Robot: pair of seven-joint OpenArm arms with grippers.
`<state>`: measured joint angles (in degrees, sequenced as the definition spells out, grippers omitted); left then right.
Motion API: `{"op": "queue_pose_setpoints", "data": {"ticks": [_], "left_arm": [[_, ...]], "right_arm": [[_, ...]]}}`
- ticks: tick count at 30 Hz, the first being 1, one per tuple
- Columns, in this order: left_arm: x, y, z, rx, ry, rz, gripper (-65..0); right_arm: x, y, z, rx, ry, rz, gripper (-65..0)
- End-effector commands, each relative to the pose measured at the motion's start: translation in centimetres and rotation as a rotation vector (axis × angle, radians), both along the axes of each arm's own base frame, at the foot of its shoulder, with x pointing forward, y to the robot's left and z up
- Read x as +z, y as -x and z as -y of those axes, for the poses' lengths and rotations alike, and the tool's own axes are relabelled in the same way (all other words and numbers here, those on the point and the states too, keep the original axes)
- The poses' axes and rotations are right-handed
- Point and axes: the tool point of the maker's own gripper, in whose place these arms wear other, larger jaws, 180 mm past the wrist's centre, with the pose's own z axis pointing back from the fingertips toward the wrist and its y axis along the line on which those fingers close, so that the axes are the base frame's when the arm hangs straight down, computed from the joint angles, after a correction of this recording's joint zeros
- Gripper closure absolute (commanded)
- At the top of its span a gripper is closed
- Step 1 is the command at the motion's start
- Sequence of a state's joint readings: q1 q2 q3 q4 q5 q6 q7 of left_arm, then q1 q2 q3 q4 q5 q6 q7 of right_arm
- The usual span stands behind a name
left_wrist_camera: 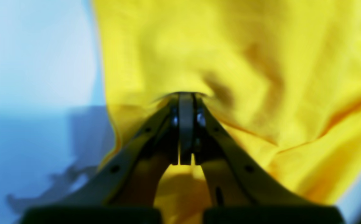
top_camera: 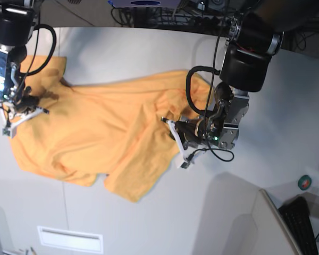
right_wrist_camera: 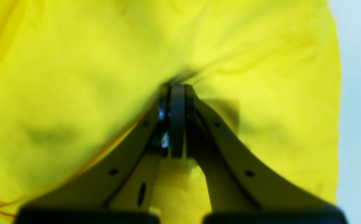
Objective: Layout the t-shirt on the table in an organized manner, then fold the t-shirt properly
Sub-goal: 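Regrasp the shirt body with the left gripper near the middle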
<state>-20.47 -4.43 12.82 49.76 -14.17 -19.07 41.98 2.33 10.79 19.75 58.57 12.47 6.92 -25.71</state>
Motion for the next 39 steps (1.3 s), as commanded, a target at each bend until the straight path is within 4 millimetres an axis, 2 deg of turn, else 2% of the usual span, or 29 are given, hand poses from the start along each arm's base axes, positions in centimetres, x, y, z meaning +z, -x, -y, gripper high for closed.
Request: {"op": "queue_pose_setpoints", "data": {"ticks": [1,4,6,10,12,13,16,20,24,26,28,29,31,33,39], "left_arm": [[0.6,-1.4,-0.7,0.018,-0.011,0.022,0.0],[1.8,-4.7,0.7,0.073,0.019,0.074,0.0],[2.7,-6.2,1.5,0.081,0.044,0.101,0.0],[4.3,-7.7,2.5,0.078,0.067,0.139,0.0],[5.6,-8.5,2.9,0.075,0.082,0.183,0.0],[6.4,-8.9,2.8,0.085,0.093,0.208,0.0],[7.7,-8.5,1.7,0.134,0.120,0.223,0.0],[9.7,-6.1,0.3,0.136,0.092,0.240,0.0],[11.0,-1.3,-0.4,0.093,0.036,0.237,0.0],[10.6,1.2,-1.1,0.097,-0.007,0.185,0.0],[10.2,3.0,-2.1,0.160,-0.066,0.145,0.0],[10.1,3.7,-2.3,0.205,-0.077,0.136,-6.3],[10.0,4.6,-2.1,0.272,-0.083,0.127,-21.7],[9.9,5.0,-1.8,0.300,-0.106,0.126,-29.0],[8.7,6.0,1.2,0.203,-0.131,0.102,-28.1]], "right_arm": [[-0.4,0.4,1.1,-0.007,0.014,-0.038,0.0],[0.4,-2.0,2.1,-0.025,0.018,-0.003,0.0],[1.1,-2.7,3.0,-0.027,0.033,0.012,0.0],[2.9,-3.9,3.3,-0.016,0.058,0.064,0.0],[3.3,-3.7,3.3,-0.006,0.069,0.078,0.0],[3.7,-3.8,3.3,-0.001,0.077,0.092,0.0],[5.3,-3.8,3.1,0.019,0.105,0.136,0.0],[7.4,-3.7,1.9,0.046,0.123,0.204,0.0],[8.2,-2.6,0.9,0.070,0.126,0.203,-0.5],[8.2,-2.3,0.3,0.072,0.113,0.186,-17.1],[8.2,-2.2,0.1,0.074,0.110,0.181,-30.5],[8.1,-2.0,0.0,0.074,0.108,0.177,-34.4],[7.8,-2.0,-0.6,0.073,0.094,0.175,-35.1],[7.7,-2.0,-0.8,0.072,0.089,0.176,-34.7],[7.3,-1.9,-1.5,0.075,0.074,0.168,-34.7]]}}
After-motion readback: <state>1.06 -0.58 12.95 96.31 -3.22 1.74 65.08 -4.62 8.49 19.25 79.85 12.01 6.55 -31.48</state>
